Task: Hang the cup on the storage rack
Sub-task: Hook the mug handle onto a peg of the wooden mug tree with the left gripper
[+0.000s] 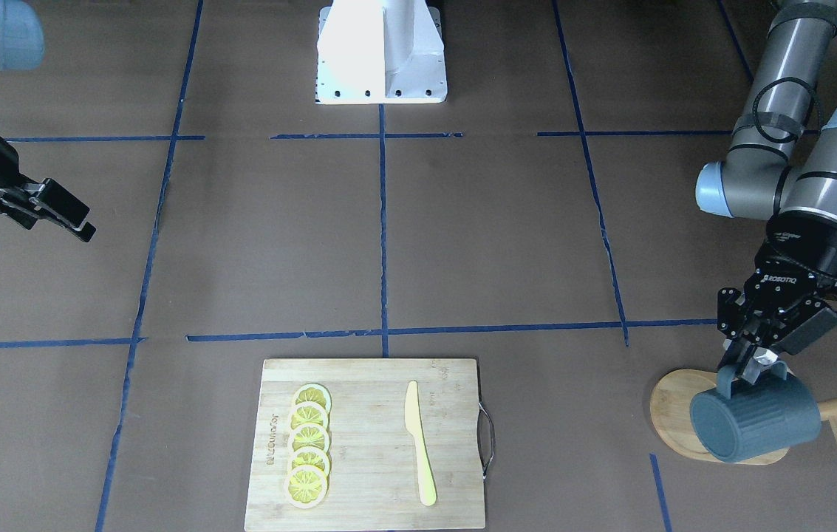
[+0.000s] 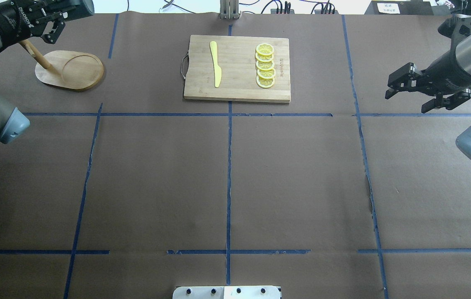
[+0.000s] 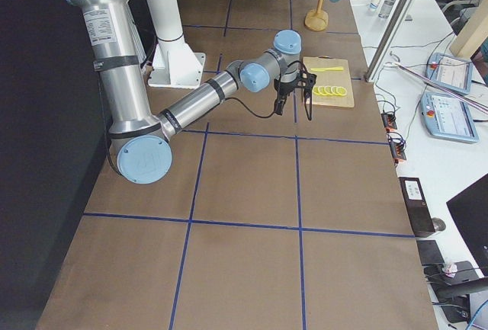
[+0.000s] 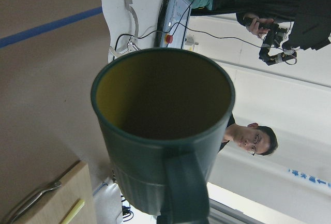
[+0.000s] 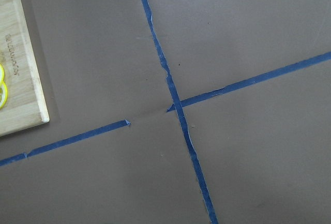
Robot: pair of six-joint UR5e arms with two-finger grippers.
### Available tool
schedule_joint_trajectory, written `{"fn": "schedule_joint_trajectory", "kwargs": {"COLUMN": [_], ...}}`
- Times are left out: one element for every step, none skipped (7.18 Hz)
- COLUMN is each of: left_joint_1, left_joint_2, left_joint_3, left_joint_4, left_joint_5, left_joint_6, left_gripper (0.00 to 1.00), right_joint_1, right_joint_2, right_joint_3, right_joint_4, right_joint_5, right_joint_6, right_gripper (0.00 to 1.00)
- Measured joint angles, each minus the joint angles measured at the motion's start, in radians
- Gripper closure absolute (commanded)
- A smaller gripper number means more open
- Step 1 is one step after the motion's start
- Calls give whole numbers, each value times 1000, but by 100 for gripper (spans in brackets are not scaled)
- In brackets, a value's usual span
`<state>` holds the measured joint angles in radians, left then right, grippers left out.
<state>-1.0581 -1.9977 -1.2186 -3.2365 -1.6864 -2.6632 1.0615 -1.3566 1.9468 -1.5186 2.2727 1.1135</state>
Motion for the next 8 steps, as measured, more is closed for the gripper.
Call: {"fn": "schedule_joint_trajectory", "kwargs": {"left_joint_1": [-22,-33,-39,-41,-44,-47,-52,-56], "left_joint_2": [-1,2,8,16,24,29,33,37], "left_joint_3": [0,1,2,7,19,34,53,72], "left_joint_4": [-3,-6,-13,-26,-44,-65,-90,-112], "left_joint_5": [-1,-2,-2,-2,-2,-2,-3,-5], "left_joint_6": [-51,-81,-94,-99,-108,-121,-130,-134], "left_gripper": [99,97,97,96,96,96,95,94], "right_joint_1": [0,0,0,-2,-3,-4,-6,-8], "right_joint_2": [0,0,0,0,0,0,0,0], "right_joint_3": [4,12,20,23,24,24,24,25], "right_joint_4": [0,0,0,0,0,0,0,0], "right_joint_5": [0,1,1,1,1,1,1,1], "right_joint_6": [1,4,6,8,9,9,9,9], "right_gripper": [0,0,0,0,0,0,0,0]}}
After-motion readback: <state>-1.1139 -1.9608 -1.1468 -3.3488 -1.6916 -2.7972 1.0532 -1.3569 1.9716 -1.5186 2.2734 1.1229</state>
